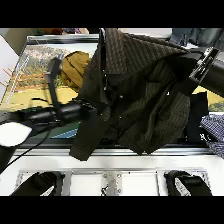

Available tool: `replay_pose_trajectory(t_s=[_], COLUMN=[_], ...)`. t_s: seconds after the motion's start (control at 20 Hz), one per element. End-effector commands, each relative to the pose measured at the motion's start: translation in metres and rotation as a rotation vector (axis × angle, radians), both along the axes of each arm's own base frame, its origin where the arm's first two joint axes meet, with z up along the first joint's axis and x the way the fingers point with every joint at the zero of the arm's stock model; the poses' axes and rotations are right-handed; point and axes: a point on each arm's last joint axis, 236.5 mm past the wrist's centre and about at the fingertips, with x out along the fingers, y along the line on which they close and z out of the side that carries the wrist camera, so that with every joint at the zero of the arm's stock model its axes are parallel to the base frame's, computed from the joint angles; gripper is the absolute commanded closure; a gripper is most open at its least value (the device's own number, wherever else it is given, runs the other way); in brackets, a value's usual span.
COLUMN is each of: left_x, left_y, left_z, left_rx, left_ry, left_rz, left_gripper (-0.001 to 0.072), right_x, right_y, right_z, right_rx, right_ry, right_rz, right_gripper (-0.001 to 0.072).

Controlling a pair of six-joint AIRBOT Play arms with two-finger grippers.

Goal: Fold the clothes and pants, and hang the long-sleeved shirts on hangers.

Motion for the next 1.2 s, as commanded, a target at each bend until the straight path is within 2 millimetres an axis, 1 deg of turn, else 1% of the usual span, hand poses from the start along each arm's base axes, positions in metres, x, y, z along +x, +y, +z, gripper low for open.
replay_pose_trajectory(t_s=[0.0,0.05,0.1,0.15,0.2,0.25,0.3,0.35,0.4,0.5,0.6,0.65,0.7,0.8,0.9,1.0,1.1,1.15], left_x=[0.012,0.017,0.021,0.024,0.028,0.032,0.037,0.044,0.052,0.064,0.065,0.063,0.059,0.052,0.047,0.047,0.048,0.049], left_y=[-0.02,-0.022,-0.024,-0.024,-0.024,-0.021,-0.013,0.0,0.017,0.058,0.096,0.111,0.125,0.143,0.155,0.16,0.158,0.156], left_z=[-0.035,-0.04,-0.044,-0.043,-0.039,-0.03,-0.019,-0.004,0.012,0.047,0.073,0.08,0.084,0.088,0.089,0.087,0.081,0.076], left_rx=[0.033,0.038,0.039,0.035,0.024,0.011,-0.001,-0.021,-0.042,-0.077,-0.093,-0.092,-0.087,-0.071,-0.059,-0.052,-0.043,-0.037], left_ry=[0.061,0.066,0.067,0.062,0.044,0.022,-0.004,-0.032,-0.063,-0.134,-0.19,-0.206,-0.218,-0.223,-0.223,-0.217,-0.196,-0.178], left_rz=[-0.007,0.0,0.007,0.014,0.022,0.037,0.055,0.093,0.138,0.243,0.333,0.366,0.394,0.432,0.458,0.471,0.463,0.454], left_gripper=[0.0691,0.0691,0.0671,0.0443,0.0185,0.0143,0.0143,0.0143,0.0143,0.0143,0.0143,0.0143,0.0143,0.0143,0.0143,0.0143,0.0144,0.0143], right_x=[-0.001,-0.002,-0.002,-0.003,-0.003,-0.003,-0.003,-0.002,0.001,0.008,0.012,0.014,0.016,0.019,0.021,0.021,0.021,0.021], right_y=[0.002,0.002,0.002,0.002,0.002,0.002,0.002,0.001,-0.002,-0.01,-0.017,-0.021,-0.027,-0.045,-0.069,-0.092,-0.121,-0.139], right_z=[0.01,0.011,0.011,0.012,0.012,0.013,0.013,0.014,0.017,0.026,0.034,0.039,0.045,0.064,0.085,0.101,0.117,0.125], right_rx=[0.043,0.043,0.044,0.044,0.045,0.046,0.046,0.051,0.06,0.065,0.064,0.068,0.063,0.059,0.053,0.009,-0.041,-0.07], right_ry=[-0.014,-0.016,-0.018,-0.019,-0.021,-0.021,-0.021,-0.024,-0.034,-0.08,-0.122,-0.147,-0.184,-0.276,-0.377,-0.475,-0.571,-0.615], right_rz=[0.001,0.001,0.001,0.0,-0.001,-0.001,-0.001,-0.008,-0.025,-0.07,-0.107,-0.132,-0.164,-0.257,-0.376,-0.49,-0.634,-0.724], right_gripper=[0.0697,0.0698,0.0698,0.0698,0.0698,0.0698,0.0698,0.0698,0.0699,0.0699,0.0698,0.0699,0.0699,0.0699,0.0698,0.0699,0.0699,0.0698])
